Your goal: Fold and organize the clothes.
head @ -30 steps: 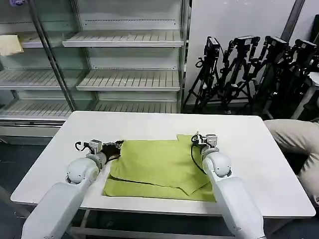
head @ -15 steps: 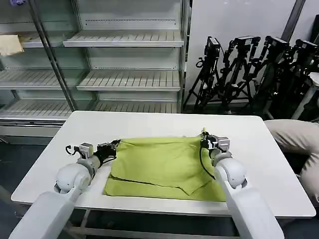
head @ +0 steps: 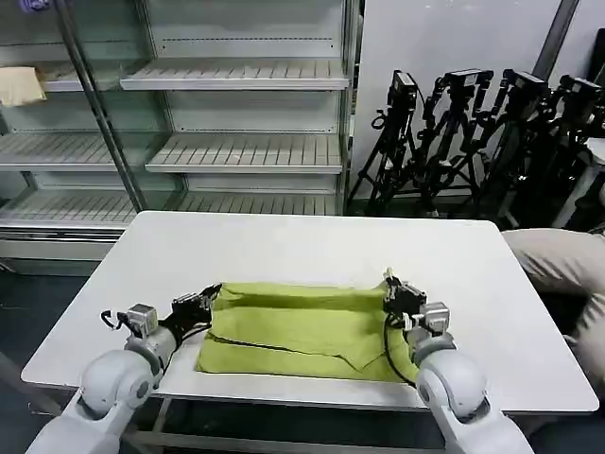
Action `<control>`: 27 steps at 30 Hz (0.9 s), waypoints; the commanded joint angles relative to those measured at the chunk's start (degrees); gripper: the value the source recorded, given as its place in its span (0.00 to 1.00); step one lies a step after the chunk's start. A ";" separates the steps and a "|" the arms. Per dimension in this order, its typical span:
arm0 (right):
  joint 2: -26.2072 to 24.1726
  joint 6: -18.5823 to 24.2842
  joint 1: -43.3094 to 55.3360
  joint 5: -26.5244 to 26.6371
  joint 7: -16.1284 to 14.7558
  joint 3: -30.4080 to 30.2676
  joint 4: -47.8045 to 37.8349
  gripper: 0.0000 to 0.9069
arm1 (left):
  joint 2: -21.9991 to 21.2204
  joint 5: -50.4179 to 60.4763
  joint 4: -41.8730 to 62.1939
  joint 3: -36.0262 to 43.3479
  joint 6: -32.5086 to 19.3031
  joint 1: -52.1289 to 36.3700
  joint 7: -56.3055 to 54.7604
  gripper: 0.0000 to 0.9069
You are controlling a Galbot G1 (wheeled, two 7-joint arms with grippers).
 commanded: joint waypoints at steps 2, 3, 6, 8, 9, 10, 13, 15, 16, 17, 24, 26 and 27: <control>-0.46 -0.02 -5.96 -1.36 0.31 2.82 4.39 0.00 | 0.37 0.74 -4.75 -2.46 -0.08 6.05 -0.07 0.02; -0.37 -0.02 -6.14 -1.38 0.18 3.07 4.28 0.00 | 0.45 0.75 -4.89 -2.43 -0.08 6.18 -0.05 0.02; -0.33 -0.23 -6.85 -1.43 0.14 3.36 4.54 0.00 | 0.64 0.80 -4.89 -2.54 -0.25 6.55 -0.21 0.02; -0.33 -0.25 -7.45 -1.41 -0.09 3.66 5.20 0.00 | 0.90 0.78 -4.93 -2.79 -0.20 6.97 -0.26 0.02; -0.32 -0.30 -7.66 -1.41 -0.19 3.73 5.35 0.00 | 1.13 0.76 -4.94 -2.78 -0.20 7.21 -0.23 0.02; -0.35 -0.32 -7.76 -1.42 -0.23 3.77 5.40 0.00 | 1.39 0.79 -5.02 -2.67 -0.13 7.57 -0.15 0.02; -0.33 -0.19 -7.70 -1.38 -0.30 3.83 4.74 0.00 | 1.64 1.01 -5.68 -2.25 0.59 8.28 -0.11 0.02; -0.29 -0.13 -7.56 -1.27 -0.39 3.70 4.40 0.00 | 1.74 1.26 -6.01 -2.05 1.48 8.53 -0.15 0.02; -0.25 -0.05 -7.49 -1.29 -0.43 3.48 4.28 0.00 | 1.76 1.49 -6.11 -2.05 1.86 8.57 -0.15 0.02; -0.21 -0.02 -7.45 -1.29 -0.43 3.37 4.25 0.00 | 1.83 1.48 -6.20 -2.08 2.06 8.63 -0.17 0.02; -0.08 -0.06 -7.84 -2.47 -1.56 3.14 4.82 1.00 | 2.43 7.23 -6.27 -2.50 3.86 9.62 -0.91 1.00; -0.04 0.02 -8.31 -2.46 -1.70 4.20 5.54 1.00 | 2.15 6.11 -5.98 -3.52 2.63 9.29 -1.34 1.00; -0.05 0.01 -8.85 -2.44 -1.86 5.43 6.37 1.00 | 2.01 4.40 -6.26 -4.55 2.26 8.96 -2.50 1.00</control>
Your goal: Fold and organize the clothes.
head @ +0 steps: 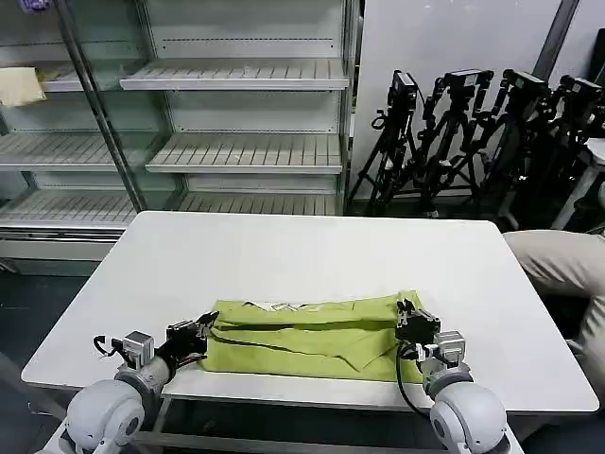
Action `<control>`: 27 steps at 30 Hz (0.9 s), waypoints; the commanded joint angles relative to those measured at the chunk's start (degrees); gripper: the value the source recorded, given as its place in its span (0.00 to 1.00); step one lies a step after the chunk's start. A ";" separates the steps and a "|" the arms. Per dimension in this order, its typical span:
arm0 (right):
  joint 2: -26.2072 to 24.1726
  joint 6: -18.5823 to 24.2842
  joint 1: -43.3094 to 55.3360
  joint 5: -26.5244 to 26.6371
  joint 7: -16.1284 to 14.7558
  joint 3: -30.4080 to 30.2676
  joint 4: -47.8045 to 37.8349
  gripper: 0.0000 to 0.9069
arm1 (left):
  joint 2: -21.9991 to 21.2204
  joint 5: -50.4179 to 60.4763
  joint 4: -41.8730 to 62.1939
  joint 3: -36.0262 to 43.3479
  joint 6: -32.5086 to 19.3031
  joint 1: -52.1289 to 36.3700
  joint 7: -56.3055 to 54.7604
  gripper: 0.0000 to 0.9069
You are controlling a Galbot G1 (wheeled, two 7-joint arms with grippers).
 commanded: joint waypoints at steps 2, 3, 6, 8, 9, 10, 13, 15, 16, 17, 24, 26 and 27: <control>-0.08 0.09 -2.70 -0.51 -0.80 3.68 2.90 1.00 | -0.05 -2.51 -2.13 -3.07 -0.28 0.59 -3.68 1.00; -0.09 0.15 -3.52 -0.61 -0.94 4.55 3.69 1.00 | -0.15 -5.14 -2.98 -3.49 -0.25 0.66 -5.13 1.00; 0.87 0.30 -6.64 -1.99 -1.23 6.93 6.43 1.00 | -1.34 -10.08 -5.47 -2.68 1.66 0.98 -11.64 1.00; 1.93 0.31 -8.47 -2.39 -1.32 7.88 8.77 1.00 | -2.48 -11.47 -6.22 -1.07 3.04 1.20 -15.38 1.00; 2.35 0.36 -9.59 -2.72 -1.53 8.25 9.50 1.00 | -2.95 -12.03 -6.18 -0.31 3.05 1.27 -16.28 1.00; 2.53 0.43 -10.18 -3.02 -1.67 8.45 10.22 1.00 | -3.24 -11.99 -5.92 0.05 3.06 1.21 -16.81 1.00; 2.82 1.11 -12.65 -4.30 -2.29 9.51 12.06 1.00 | -4.35 -12.74 -4.33 1.63 3.06 0.42 -19.69 1.00; 2.94 1.13 -13.48 -4.52 -2.40 10.16 12.92 1.00 | -4.82 -12.96 -3.69 2.64 3.09 0.64 -20.79 1.00; 3.11 1.12 -14.07 -4.55 -2.46 10.74 13.33 1.00 | -4.99 -12.82 -3.60 3.03 3.09 0.92 -20.97 1.00; 3.21 1.14 -14.31 -4.56 -2.48 10.85 13.52 1.00 | -5.27 -12.70 -3.50 3.31 3.09 1.11 -21.13 1.00; 3.62 1.17 -15.39 -4.99 -2.60 11.82 14.15 1.00 | -7.35 -12.83 -2.27 5.06 3.07 0.50 -21.55 0.38; 3.61 1.24 -15.18 -5.14 -2.63 11.95 14.00 1.00 | -7.85 -12.62 -2.24 5.61 3.06 0.76 -21.49 0.02; 3.60 1.25 -15.06 -5.13 -2.63 12.03 13.91 1.00 | -8.19 -12.48 -2.29 5.84 3.05 0.87 -21.36 0.01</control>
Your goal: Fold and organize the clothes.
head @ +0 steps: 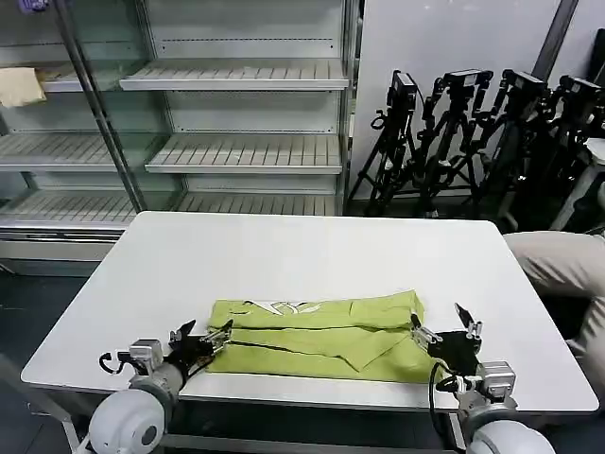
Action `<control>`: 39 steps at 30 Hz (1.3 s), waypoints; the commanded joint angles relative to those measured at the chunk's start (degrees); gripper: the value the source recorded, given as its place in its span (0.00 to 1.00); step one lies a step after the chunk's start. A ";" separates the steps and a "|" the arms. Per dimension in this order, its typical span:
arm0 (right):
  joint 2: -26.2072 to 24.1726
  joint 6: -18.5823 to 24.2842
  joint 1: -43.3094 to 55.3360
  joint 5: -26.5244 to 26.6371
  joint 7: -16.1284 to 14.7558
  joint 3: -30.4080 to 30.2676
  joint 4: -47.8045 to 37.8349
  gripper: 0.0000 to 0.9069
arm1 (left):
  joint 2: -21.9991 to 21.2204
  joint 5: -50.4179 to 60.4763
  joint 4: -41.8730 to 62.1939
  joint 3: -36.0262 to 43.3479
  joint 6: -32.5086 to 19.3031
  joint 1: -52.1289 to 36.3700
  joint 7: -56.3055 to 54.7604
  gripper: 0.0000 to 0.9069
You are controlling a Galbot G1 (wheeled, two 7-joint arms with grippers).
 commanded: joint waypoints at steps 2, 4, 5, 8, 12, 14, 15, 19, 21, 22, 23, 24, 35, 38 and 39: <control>0.45 0.13 -2.18 -0.70 -0.18 1.49 1.85 1.00 | -2.55 -1.53 0.07 2.40 0.51 0.19 -2.94 0.01; 0.46 0.27 -2.11 -0.94 -0.21 1.41 1.53 1.00 | -2.79 -1.28 0.16 2.66 0.51 0.02 -2.91 0.01; 0.53 0.40 -2.14 -1.05 -0.22 1.35 1.47 1.00 | -2.82 -1.20 0.15 2.73 0.51 0.01 -2.91 0.01; 0.76 0.52 -2.25 -1.51 -0.26 1.12 1.45 1.00 | -2.82 -0.97 -0.04 2.83 0.51 0.28 -2.82 0.01; 0.83 0.69 -2.21 -1.90 -0.27 1.00 1.29 1.00 | -2.98 -0.18 0.17 2.99 0.50 0.45 -2.26 0.01; 0.83 0.75 -2.29 -2.07 -0.26 0.95 1.32 1.00 | -3.11 0.29 0.71 3.00 0.49 0.30 -2.02 0.01; 0.84 0.75 -2.30 -2.09 -0.26 0.93 1.35 1.00 | -3.19 0.81 1.13 3.05 0.48 0.23 -1.52 0.01; 1.15 0.87 -2.29 -2.23 -0.42 1.03 1.45 1.00 | -3.35 4.12 2.90 3.86 0.19 -0.44 0.34 0.01; 1.36 1.12 -2.56 -2.22 -0.50 1.48 1.74 1.00 | -3.04 5.45 3.00 3.42 -0.07 -0.84 1.33 0.01; 1.40 1.17 -2.83 -2.16 -0.55 1.71 1.95 1.00 | -2.62 5.91 2.79 2.83 -0.35 -1.05 1.71 0.01; 1.38 1.18 -2.92 -2.16 -0.58 1.90 2.04 1.00 | -1.84 5.88 2.55 2.03 -0.36 -1.30 2.09 0.01; 1.37 1.33 -3.18 -2.11 -0.67 2.27 2.24 1.00 | -0.91 5.90 2.28 0.65 -0.37 -1.55 2.41 0.01; 1.89 4.37 -4.34 -2.65 -1.83 4.88 1.56 1.00 | 15.42 10.88 7.20 -22.22 -4.35 4.10 15.99 0.01; 1.77 5.26 -4.32 -2.59 -2.23 4.97 0.93 1.00 | 17.72 17.92 11.93 -26.53 -8.50 6.12 18.74 0.01; 1.74 5.42 -4.29 -2.59 -2.35 5.00 0.80 1.00 | 17.94 18.22 12.24 -27.21 -8.58 6.30 18.80 0.01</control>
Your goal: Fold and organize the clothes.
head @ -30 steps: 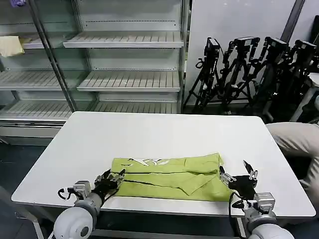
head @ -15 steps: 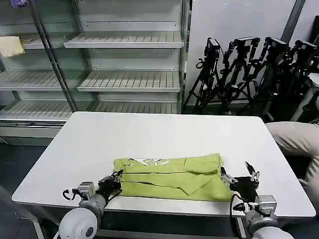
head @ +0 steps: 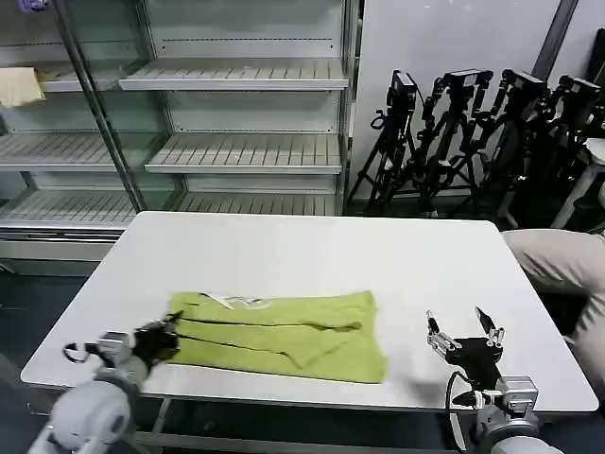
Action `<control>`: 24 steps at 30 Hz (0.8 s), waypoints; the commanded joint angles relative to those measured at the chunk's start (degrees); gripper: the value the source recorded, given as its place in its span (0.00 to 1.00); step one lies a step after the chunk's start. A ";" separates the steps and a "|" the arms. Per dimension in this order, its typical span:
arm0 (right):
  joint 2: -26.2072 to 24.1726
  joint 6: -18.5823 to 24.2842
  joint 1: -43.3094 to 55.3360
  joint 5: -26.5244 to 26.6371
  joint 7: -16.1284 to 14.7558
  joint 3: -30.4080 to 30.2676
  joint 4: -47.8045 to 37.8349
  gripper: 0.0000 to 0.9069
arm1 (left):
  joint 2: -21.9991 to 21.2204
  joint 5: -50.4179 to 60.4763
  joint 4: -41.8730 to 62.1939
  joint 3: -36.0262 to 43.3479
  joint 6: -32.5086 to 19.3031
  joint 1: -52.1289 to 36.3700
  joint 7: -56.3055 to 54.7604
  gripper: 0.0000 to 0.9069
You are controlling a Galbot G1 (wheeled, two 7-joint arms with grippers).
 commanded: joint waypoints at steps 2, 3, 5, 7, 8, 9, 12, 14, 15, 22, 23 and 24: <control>0.02 1.76 -0.23 -0.08 -0.42 0.78 -0.72 1.00 | 10.63 8.92 6.40 -18.16 -4.94 4.70 8.78 0.01; 0.03 1.80 -0.20 -0.06 -0.47 0.70 -0.79 1.00 | 10.57 9.04 4.61 -19.46 -4.81 4.80 8.81 0.01; 0.04 1.87 -0.14 -0.07 -0.51 0.58 -0.83 1.00 | 10.21 9.15 2.56 -19.63 -4.26 4.72 8.78 0.01; 0.02 1.91 -0.08 -0.08 -0.54 0.37 -0.74 1.00 | 9.78 9.38 -2.54 -18.06 -3.38 4.69 8.62 0.01; -0.02 2.00 -0.12 -0.10 -0.66 0.33 -0.58 1.00 | 9.53 9.15 -4.78 -16.70 -2.93 4.67 8.54 0.01; -0.03 2.15 -0.20 -0.09 -0.76 0.36 -0.45 1.00 | 9.33 9.05 -6.43 -15.29 -2.04 4.67 8.36 0.01; 0.13 2.23 -0.36 -0.08 -0.78 0.66 -0.12 1.00 | 8.19 10.19 -10.27 -10.57 -1.21 4.36 7.36 0.01; -0.13 2.19 -0.89 0.04 -0.80 1.06 0.43 1.00 | 7.47 10.60 -12.99 -6.57 -0.82 3.69 6.77 0.01; -0.32 2.18 -1.01 0.03 -0.81 1.19 0.59 1.00 | 7.13 10.80 -13.97 -4.71 -0.63 3.25 6.44 0.01; -0.34 1.90 -1.94 -0.11 -0.79 2.28 1.73 1.00 | 1.64 14.05 -20.48 8.34 -2.64 2.66 6.61 0.01; -0.34 1.85 -2.01 -0.14 -0.78 2.28 1.79 1.00 | 1.07 15.53 -20.49 10.34 -2.72 2.34 6.75 0.01; -0.36 1.76 -2.08 -0.34 -0.77 2.29 2.03 1.00 | 0.59 16.53 -19.95 12.02 -2.80 1.79 6.86 0.01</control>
